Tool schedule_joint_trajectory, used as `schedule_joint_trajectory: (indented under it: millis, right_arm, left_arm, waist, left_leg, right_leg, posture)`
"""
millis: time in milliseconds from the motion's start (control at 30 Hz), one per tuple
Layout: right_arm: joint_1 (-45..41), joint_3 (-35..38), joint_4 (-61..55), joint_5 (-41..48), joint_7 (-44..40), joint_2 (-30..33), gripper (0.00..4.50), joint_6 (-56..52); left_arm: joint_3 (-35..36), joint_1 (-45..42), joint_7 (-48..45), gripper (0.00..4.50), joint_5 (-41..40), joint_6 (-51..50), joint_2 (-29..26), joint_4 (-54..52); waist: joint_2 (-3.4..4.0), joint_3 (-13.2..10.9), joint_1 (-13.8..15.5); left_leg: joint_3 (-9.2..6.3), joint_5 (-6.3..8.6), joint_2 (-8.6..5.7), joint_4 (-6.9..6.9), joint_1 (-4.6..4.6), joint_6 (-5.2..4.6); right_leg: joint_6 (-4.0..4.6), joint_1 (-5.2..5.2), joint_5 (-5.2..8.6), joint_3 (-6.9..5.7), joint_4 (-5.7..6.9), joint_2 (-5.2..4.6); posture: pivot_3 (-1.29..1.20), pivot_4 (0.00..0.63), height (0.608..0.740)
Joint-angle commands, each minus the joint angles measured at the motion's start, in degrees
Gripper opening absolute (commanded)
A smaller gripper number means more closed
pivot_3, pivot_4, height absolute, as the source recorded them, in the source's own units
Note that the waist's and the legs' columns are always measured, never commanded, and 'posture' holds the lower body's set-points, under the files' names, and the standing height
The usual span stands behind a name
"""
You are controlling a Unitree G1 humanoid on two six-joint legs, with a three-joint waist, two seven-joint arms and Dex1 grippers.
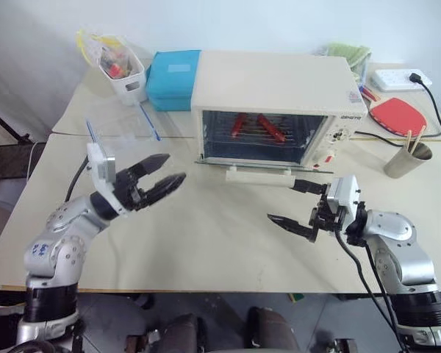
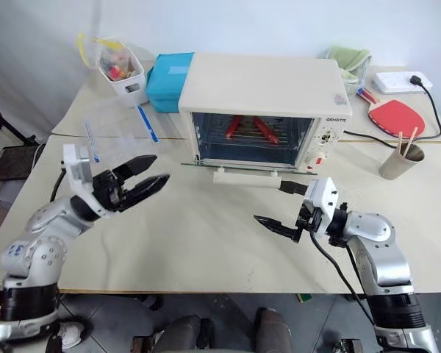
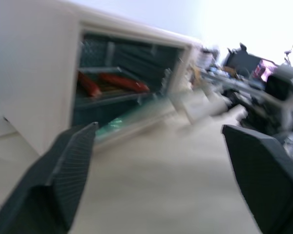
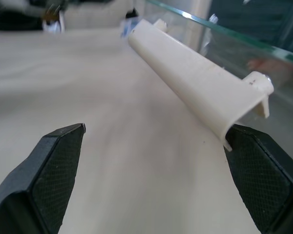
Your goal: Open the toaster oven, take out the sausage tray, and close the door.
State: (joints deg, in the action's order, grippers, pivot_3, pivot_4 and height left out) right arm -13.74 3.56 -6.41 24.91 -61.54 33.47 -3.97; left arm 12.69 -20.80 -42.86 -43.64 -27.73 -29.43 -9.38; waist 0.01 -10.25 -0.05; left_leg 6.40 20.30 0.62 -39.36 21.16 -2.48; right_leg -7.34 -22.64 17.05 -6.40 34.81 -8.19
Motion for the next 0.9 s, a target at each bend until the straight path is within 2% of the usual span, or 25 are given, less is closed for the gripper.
schedule_joint_trajectory:
  millis: [33,167,333,567,733,900]
  right_arm:
    - [-0.4,-0.7,-3.1,-0.1,-0.8,-0.1,4.50,2.5]
    - [-0.2,-1.0,-2.9,-1.1,-0.5,0.0,4.50,3.6]
    - [0.4,-1.0,-3.1,-1.8,0.0,0.1,4.50,4.5]
    - [8.0,1.0,-7.2,-3.5,3.3,0.5,4.50,6.2]
    - [28.0,9.9,-13.5,-4.0,9.1,-0.8,4.50,8.8]
    - [39.1,19.0,-16.7,-3.0,12.4,-0.6,4.50,9.6]
  left_arm:
    - [-1.7,-5.2,1.2,2.75,3.1,2.5,2.0,4.0]
    - [-5.1,-13.2,2.4,1.54,7.6,5.0,7.2,12.7]
    - [-9.7,-16.3,1.2,0.04,13.6,8.9,10.9,19.3]
    - [-13.7,-16.3,-2.7,0.01,18.6,11.9,12.2,23.0]
    - [-16.6,-13.6,-6.3,0.01,23.0,15.7,10.6,23.7]
    - [-16.9,-10.2,-7.6,0.01,24.4,17.1,10.2,23.1]
  waist:
    - [0.00,0.0,0.0]
    - [-0.02,0.0,0.1]
    - [-0.02,0.0,0.0]
    - [-0.04,0.0,1.0]
    - [-0.03,0.0,2.7]
    - [-0.05,0.0,2.2]
  left_leg:
    - [-0.01,0.00,0.01,-0.02,0.02,0.00]
    - [-0.05,0.00,0.01,-0.05,0.04,0.00]
    - [-0.03,0.00,0.02,-0.03,0.05,0.00]
    - [-0.14,0.01,0.06,-0.15,0.11,0.00]
    - [-0.38,0.04,0.02,-0.08,0.19,0.03]
    - [-0.12,0.05,0.04,-0.33,0.14,-0.01]
  right_leg:
    - [0.00,0.00,0.00,-0.01,-0.01,0.01]
    - [0.00,0.01,0.00,-0.05,-0.01,0.06]
    - [0.00,0.00,0.00,-0.09,-0.04,0.13]
    - [0.00,0.05,0.00,-0.12,-0.03,0.16]
    - [0.00,0.06,0.00,-0.32,-0.09,0.18]
    - [-0.14,0.24,-0.08,-0.22,-0.25,0.17]
  posture:
    - [0.00,0.150,0.740]
    - [0.00,0.150,0.740]
    - [0.00,0.150,0.740]
    - [0.00,0.150,0.740]
    - [0.00,0.150,0.740]
    - [0.00,0.150,0.740]
